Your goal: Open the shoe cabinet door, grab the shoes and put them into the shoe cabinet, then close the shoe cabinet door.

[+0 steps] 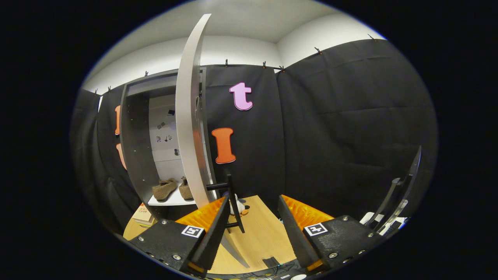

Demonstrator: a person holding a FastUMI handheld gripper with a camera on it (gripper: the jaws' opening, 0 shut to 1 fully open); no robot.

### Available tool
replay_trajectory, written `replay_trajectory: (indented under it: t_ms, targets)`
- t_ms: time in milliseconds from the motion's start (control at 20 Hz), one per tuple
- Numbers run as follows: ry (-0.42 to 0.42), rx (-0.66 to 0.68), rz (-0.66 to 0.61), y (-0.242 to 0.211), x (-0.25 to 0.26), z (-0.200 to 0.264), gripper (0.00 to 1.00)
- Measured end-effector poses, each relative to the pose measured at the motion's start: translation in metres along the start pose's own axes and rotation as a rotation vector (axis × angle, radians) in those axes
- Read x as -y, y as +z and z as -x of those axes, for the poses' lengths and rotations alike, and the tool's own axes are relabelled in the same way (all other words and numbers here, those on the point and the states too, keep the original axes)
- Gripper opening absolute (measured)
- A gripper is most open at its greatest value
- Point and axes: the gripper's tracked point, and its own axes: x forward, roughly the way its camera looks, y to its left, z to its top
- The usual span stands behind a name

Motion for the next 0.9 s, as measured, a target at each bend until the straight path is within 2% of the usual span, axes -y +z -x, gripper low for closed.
replay_trajectory:
  t_ms: [400, 650, 900]
  targets:
    - [0.022, 0.004, 0.008, -0.001, -0.019, 0.011, 0.77]
    - [0.107, 0.001, 0.013, -0.006, -0.052, 0.017, 0.77]
    - [0.242, 0.002, 0.011, -0.011, -0.098, 0.026, 0.77]
